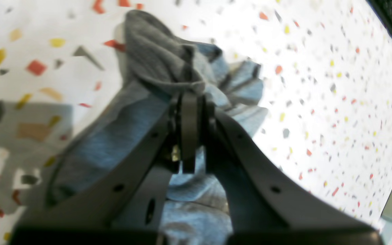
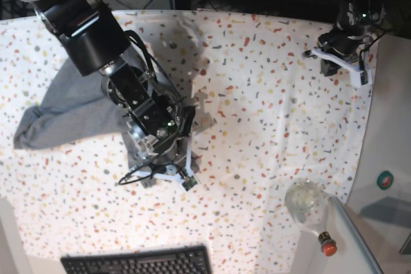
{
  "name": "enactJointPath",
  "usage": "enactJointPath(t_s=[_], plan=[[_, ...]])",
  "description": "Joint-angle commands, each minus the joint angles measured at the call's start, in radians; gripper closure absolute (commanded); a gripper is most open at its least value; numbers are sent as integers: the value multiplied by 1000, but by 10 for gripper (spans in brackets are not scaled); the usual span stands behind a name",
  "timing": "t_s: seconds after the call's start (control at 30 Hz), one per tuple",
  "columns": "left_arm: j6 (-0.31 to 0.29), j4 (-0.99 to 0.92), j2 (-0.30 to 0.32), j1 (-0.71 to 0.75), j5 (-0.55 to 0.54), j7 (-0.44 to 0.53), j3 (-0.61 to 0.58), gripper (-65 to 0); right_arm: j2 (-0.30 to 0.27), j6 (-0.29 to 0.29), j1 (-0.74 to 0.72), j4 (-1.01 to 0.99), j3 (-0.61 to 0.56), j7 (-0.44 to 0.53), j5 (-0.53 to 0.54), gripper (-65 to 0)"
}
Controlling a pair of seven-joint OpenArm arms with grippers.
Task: Layout the t-shirt on the table in an organized manner, then fold the t-shirt properly
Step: 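Grasp a fold of the grey t-shirt with the right gripper, then pass the shirt edge to the left gripper and stretch it between grippers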
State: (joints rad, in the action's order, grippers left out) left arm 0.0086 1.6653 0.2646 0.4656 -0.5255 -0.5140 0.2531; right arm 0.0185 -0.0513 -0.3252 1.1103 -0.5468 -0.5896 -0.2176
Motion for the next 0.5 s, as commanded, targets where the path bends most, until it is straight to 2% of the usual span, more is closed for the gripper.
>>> enactJointPath(t_s=[0.0, 0.2, 0.3, 0.37, 0.47], plan=[[-5, 14, 23, -24, 5, 21, -44, 0, 4, -6, -42, 26, 12, 16, -15, 0], [-5, 17, 28, -224, 204, 21, -440, 0, -4, -6, -70, 98, 44, 15, -16, 0], [-5, 8, 11, -354, 226, 21, -654, 0, -19, -6, -99, 93, 47, 15, -16, 0], [-5, -23, -21, -442, 227, 21, -782, 0, -33, -6, -111, 93, 43, 15, -16, 0], [-5, -136, -110, -572, 230, 22, -943, 0, -41, -5, -125, 93, 44, 15, -16, 0]])
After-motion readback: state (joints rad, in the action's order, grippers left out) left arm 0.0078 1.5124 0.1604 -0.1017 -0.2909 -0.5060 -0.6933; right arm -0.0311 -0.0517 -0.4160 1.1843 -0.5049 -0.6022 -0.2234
